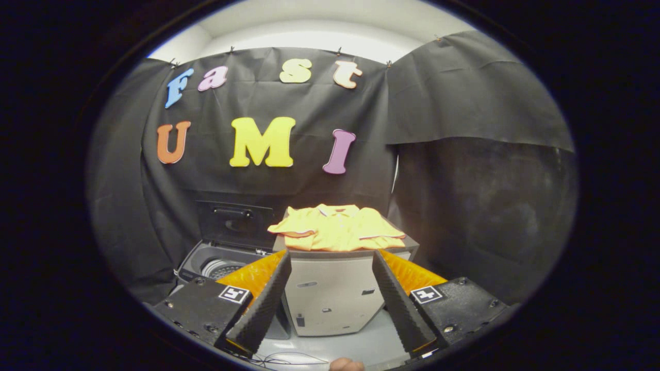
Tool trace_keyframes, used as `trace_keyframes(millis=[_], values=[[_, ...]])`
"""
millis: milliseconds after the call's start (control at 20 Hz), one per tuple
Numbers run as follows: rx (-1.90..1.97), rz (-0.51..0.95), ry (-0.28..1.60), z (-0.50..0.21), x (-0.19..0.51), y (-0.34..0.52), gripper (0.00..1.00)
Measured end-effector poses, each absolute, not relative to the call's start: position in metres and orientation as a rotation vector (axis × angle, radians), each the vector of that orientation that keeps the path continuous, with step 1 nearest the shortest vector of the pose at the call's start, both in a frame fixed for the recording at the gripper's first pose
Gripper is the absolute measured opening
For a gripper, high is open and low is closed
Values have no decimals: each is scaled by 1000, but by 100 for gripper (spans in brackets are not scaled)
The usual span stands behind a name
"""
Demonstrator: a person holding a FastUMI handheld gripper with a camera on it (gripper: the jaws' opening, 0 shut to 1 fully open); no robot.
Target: Put the clothes into the washing machine and then close the washing machine lid.
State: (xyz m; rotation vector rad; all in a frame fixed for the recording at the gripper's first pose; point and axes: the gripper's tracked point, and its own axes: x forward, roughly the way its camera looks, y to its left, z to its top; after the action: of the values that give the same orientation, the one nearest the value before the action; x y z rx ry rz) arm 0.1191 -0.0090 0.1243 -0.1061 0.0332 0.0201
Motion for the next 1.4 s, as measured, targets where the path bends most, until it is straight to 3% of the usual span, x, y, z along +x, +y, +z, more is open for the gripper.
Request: trace_keyframes(millis=[600, 1400], values=[[-153, 90, 157, 168, 268, -7, 99], [-71, 35, 499, 113, 428, -29, 99]])
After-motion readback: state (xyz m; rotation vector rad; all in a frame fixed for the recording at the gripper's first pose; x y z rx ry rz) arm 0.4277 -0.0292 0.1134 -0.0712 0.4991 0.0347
